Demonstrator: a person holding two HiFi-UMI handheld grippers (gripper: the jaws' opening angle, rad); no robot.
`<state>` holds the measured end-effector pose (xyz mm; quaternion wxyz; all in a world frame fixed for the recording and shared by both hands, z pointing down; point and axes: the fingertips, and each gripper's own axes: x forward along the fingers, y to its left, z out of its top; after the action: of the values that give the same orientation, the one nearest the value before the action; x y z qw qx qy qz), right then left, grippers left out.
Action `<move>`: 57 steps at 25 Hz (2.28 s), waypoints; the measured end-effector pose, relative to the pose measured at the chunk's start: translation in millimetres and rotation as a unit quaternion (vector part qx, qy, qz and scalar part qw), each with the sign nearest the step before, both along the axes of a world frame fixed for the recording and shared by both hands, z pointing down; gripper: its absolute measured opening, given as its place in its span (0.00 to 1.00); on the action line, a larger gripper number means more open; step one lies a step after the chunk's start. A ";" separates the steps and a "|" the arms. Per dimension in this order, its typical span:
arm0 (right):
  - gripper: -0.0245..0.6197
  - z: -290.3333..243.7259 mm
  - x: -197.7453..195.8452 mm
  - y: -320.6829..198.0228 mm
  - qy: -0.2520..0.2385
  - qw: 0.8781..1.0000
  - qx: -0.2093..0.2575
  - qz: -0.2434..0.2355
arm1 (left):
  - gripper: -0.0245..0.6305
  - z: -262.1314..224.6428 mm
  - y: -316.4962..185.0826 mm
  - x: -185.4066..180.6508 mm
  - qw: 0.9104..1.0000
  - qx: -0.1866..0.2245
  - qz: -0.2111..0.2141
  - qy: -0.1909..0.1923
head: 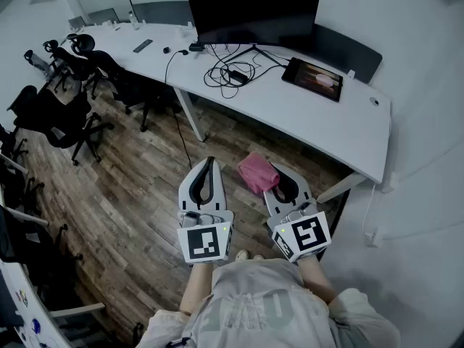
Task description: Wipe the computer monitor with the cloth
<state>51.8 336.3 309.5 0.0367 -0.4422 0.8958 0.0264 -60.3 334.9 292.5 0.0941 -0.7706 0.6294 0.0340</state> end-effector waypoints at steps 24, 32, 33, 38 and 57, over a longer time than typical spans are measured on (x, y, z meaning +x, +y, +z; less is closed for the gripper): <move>0.11 28.4 -52.0 -12.0 0.003 1.000 -0.006 0.005 | 0.06 22.1 -14.4 -53.1 1.000 -0.002 0.014 0.017; 0.11 38.4 -37.0 -81.0 0.003 1.000 0.007 0.025 | 0.06 36.8 -91.7 -50.3 0.999 0.006 0.027 0.029; 0.11 40.3 -33.2 -96.0 0.002 1.000 0.012 0.028 | 0.06 40.9 -106.9 -45.4 0.999 0.008 0.032 0.030; 0.11 38.2 -19.7 -204.5 -0.001 0.999 0.029 0.030 | 0.06 48.8 -208.3 -32.1 0.999 0.018 0.038 0.021; 0.11 -28.0 -24.3 -508.2 -0.044 0.996 0.067 -0.034 | 0.06 -1.1 -489.9 -33.3 0.999 0.038 -0.013 -0.001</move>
<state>27.5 -171.8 281.5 0.1063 -0.4091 0.9039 0.0657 -93.6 -155.0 291.4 0.1241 -0.7586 0.6372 0.0558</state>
